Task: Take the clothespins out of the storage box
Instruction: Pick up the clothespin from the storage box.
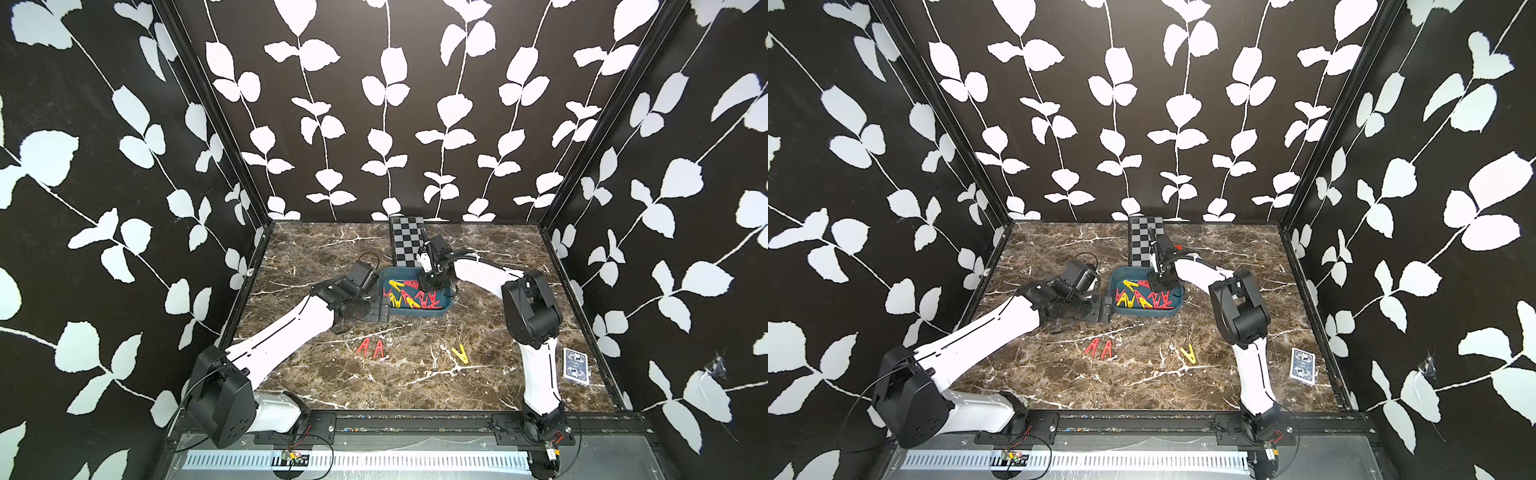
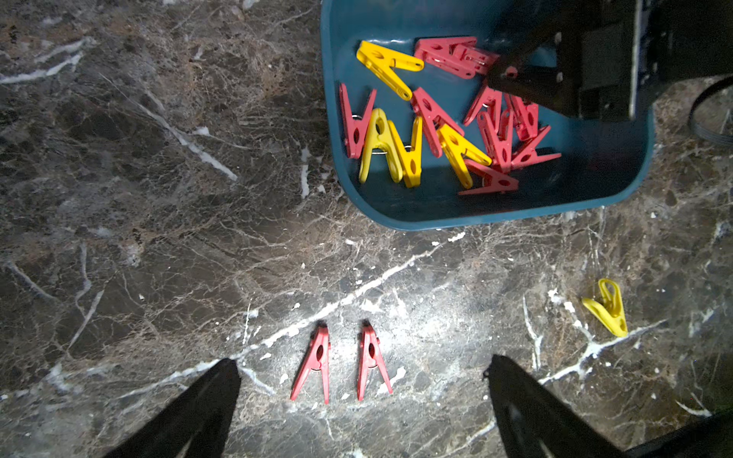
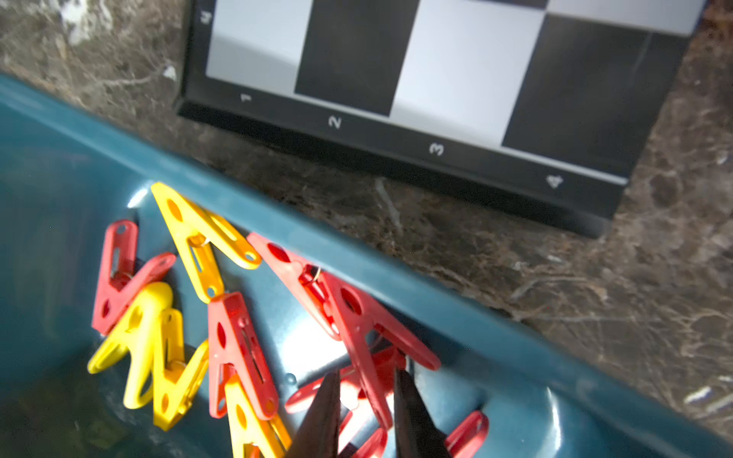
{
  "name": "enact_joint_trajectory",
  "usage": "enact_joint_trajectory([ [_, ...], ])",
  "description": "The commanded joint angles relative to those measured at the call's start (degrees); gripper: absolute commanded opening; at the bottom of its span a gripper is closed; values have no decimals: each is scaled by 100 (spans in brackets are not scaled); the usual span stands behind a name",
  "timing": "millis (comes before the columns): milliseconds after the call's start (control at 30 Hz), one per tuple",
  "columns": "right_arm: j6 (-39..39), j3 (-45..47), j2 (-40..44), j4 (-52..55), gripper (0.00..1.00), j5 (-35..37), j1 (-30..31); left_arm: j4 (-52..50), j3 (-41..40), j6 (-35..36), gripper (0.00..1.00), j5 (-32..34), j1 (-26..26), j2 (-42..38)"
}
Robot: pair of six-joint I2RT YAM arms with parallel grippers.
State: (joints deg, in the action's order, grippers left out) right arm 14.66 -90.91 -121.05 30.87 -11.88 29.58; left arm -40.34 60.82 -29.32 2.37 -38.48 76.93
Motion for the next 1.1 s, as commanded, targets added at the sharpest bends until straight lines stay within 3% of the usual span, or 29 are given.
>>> enact_joint_trajectory([
  [0,-73,-179,47,72,17,-62,-23,-53,44,22,99,-19,25,-149],
  [133,-68,-174,74,60,5,-69,-19,-53,35,13,99,-9,25,-178],
  [300,-51,-170,73,79,0,-115,-22,-47,18,-1,99,-20,25,-178],
  [533,50,-58,300,78,0,-152,-7,-3,17,-12,99,-29,26,-219],
  [1067,791,909,1811,-136,0,354,238,337,180,274,99,-230,27,29],
])
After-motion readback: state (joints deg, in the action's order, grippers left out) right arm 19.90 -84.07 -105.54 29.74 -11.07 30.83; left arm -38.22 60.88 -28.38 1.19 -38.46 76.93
